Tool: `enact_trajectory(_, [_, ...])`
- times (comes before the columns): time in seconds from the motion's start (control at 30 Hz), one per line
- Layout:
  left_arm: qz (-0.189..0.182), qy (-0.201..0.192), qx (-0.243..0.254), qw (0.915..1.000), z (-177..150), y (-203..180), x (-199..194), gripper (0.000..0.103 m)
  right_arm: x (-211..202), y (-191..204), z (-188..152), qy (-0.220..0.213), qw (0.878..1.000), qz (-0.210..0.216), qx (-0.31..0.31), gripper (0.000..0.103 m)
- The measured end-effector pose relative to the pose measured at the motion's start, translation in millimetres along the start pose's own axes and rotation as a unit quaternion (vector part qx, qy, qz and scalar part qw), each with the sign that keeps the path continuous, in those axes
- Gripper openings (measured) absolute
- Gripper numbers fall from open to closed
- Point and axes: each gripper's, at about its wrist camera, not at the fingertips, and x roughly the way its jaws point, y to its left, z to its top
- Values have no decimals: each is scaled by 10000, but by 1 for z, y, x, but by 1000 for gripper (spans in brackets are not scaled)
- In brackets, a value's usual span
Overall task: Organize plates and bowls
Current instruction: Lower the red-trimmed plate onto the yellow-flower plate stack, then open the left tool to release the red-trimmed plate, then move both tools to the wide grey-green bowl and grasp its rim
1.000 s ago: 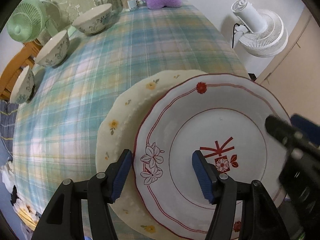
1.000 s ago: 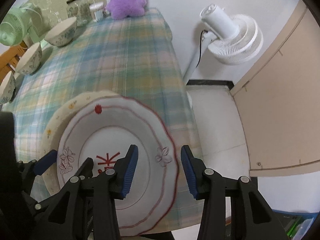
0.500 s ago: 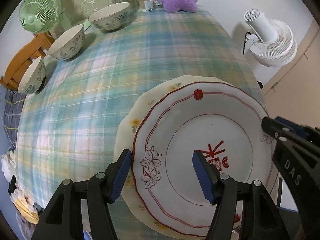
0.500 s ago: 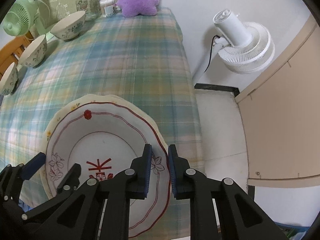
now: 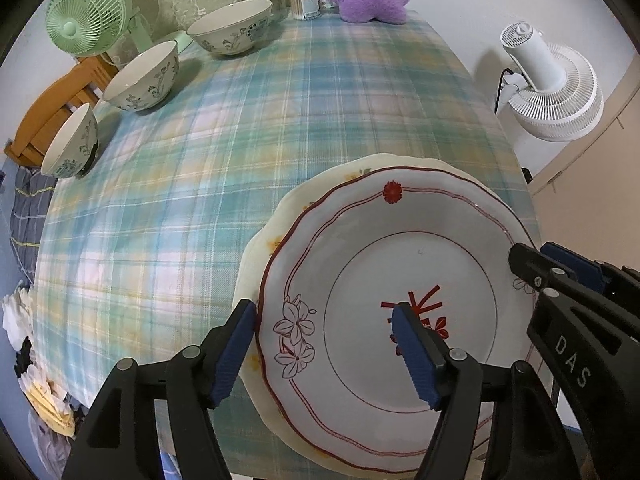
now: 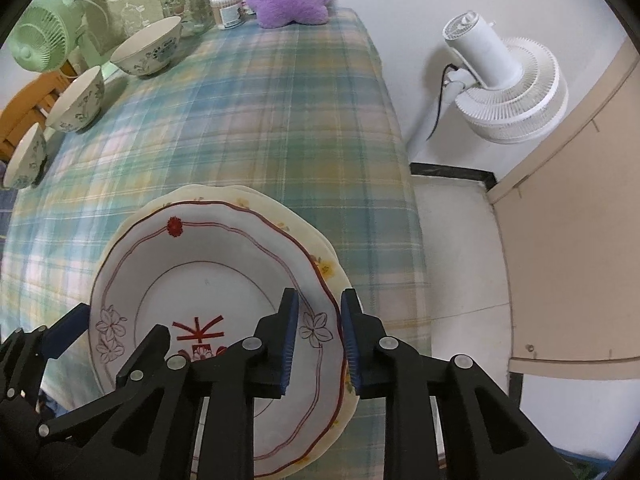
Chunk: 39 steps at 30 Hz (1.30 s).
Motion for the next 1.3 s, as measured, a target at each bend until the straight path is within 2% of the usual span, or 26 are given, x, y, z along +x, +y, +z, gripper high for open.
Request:
enact_trajectory(0.07, [-19,-16,-19,10000,-1,-1,-4,78,-2,-1,0,-11,10000,84,-18,40])
enact_trajectory(0.13, [-23,-34,-34,10000,-1,-2,-7,80,-7,-2,0,-110,9998,161,-34,57])
enact_trajectory(0.37, [-182,-171,-122,9996,2,7,-21,92,-18,4,2,-190,9993,302,-134,62])
enact_trajectory(0.43, [-231,-225,-85,9994,3,11,-27,92,-22,7,1,-210,9991,335,-122,69])
enact_trajectory(0.73, [-472,-475,187,9976,2,55,-38,92,-44,51,-2,-418,9990,151,-24,72])
enact_trajectory(0.9, [-689,-664,487,9942,3,101,-47,92,-55,90,-6,-476,9984,-142,273,72])
enact_trajectory(1.07, [-682,-851,726,9914,8,148,-54,92,-68,138,-9,-721,9954,-224,598,72])
enact_trajectory(1.3, [-592,-991,594,9915,14,203,-64,91,-89,193,-4,-1010,9923,-163,693,72])
